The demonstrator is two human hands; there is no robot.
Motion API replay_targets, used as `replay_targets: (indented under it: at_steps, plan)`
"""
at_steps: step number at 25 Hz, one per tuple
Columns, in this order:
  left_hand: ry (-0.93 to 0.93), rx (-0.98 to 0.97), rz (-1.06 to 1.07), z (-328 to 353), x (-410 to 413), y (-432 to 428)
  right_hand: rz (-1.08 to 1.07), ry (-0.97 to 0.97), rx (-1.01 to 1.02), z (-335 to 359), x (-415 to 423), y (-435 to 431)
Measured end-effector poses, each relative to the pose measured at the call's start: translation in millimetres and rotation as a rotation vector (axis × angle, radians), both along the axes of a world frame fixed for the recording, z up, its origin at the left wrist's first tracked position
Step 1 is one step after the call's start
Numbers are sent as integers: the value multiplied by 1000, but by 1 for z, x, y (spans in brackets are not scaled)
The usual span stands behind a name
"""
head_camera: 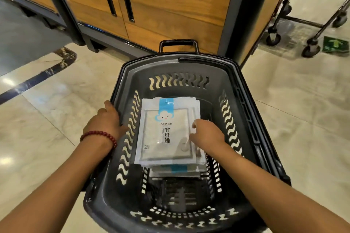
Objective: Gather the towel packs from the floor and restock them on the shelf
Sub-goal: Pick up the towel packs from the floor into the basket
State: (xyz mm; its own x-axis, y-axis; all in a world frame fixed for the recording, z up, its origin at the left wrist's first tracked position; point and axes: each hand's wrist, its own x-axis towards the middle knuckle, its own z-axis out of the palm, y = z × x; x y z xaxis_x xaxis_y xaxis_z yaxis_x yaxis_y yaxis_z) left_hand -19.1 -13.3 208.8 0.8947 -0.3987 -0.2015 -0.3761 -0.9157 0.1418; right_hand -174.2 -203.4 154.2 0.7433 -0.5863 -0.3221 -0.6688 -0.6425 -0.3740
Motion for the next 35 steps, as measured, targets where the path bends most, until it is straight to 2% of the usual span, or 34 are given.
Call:
replay_targets:
  at_steps: [2, 5, 8, 11, 14, 18, 25, 27, 29, 33, 35]
  plan:
    - [-67, 81, -73, 15, -26, 2, 69, -37, -47, 33, -38, 5]
    - [-131, 41, -270, 47, -88, -14, 108, -153, -181, 76, -99, 19]
    - [-125, -88, -526, 74, -178, -43, 16, -291, -234, 105, -187, 33]
    - [-40, -193, -840, 73, -273, -68, -188, -298, -218, 99, -295, 46]
    - [78, -111, -1098, 39, -350, -95, -457, -142, -131, 53, -395, 61]
    - [176, 195, -1332, -41, -432, -124, -732, 114, 43, -32, -497, 94]
    - [232, 567, -1639, -182, -550, -149, -1040, 291, 347, -147, -599, 125]
    - [262, 592, -1697, -214, -579, -150, -1072, 333, 379, -168, -626, 131]
    - [283, 571, -1721, -237, -598, -154, -1185, 297, 397, -187, -643, 136]
    - [300, 476, -1675, -286, -630, -172, -1658, 124, 273, -243, -665, 127]
    - [328, 442, -1614, -302, -629, -176, -1827, 74, 263, -266, -667, 120]
